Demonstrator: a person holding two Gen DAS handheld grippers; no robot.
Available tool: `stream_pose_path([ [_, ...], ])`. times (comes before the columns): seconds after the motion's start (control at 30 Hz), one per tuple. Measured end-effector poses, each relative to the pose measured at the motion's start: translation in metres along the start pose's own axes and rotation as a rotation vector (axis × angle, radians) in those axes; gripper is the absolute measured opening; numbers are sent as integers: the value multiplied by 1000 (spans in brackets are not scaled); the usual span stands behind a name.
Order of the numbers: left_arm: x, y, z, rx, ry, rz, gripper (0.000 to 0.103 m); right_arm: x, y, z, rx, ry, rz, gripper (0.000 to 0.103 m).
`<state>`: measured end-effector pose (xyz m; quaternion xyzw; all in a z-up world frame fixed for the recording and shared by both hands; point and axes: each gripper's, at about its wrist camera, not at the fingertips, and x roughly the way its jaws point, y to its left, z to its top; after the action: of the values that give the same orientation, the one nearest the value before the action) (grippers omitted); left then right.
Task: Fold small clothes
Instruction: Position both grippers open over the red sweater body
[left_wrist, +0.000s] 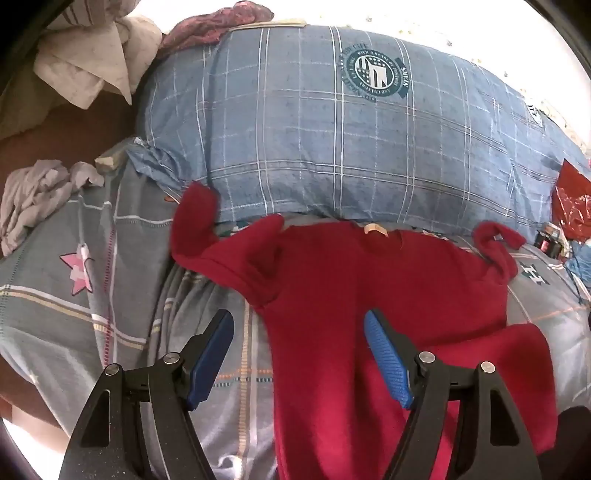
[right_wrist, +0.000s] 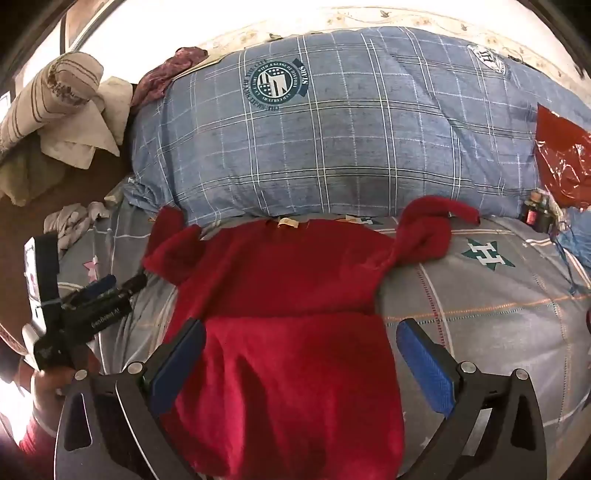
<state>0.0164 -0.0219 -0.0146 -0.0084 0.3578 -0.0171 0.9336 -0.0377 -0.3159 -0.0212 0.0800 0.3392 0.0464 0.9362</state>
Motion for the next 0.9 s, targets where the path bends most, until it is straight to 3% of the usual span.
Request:
stream_pose_path([
  [0.07,4,0,3,-1,2,9,73,-9,-3,9,25,19,76,103],
  [0.17,9,1,0,-15,-7,16,73,-33,0,18,9,-6,124,103],
  [0.3,19,-4,-7,-29,1,20,73,-46,3,27,-71,-98,40,103],
  [0.4,29,-9,-3,-34,16,12,73,-18,-2,24,-72,-100,-42,103],
  [0.53,46,-21,1,-14,32,8,73,34,-10,17,-15,-50,-27,103],
  [0.6,54,-22,5,-13,31,5,73,51,-12,14,13,-58,1,103],
  [0.9,96,-38,27,32,42,2,73,128,2,40,15,-85,-25,103],
])
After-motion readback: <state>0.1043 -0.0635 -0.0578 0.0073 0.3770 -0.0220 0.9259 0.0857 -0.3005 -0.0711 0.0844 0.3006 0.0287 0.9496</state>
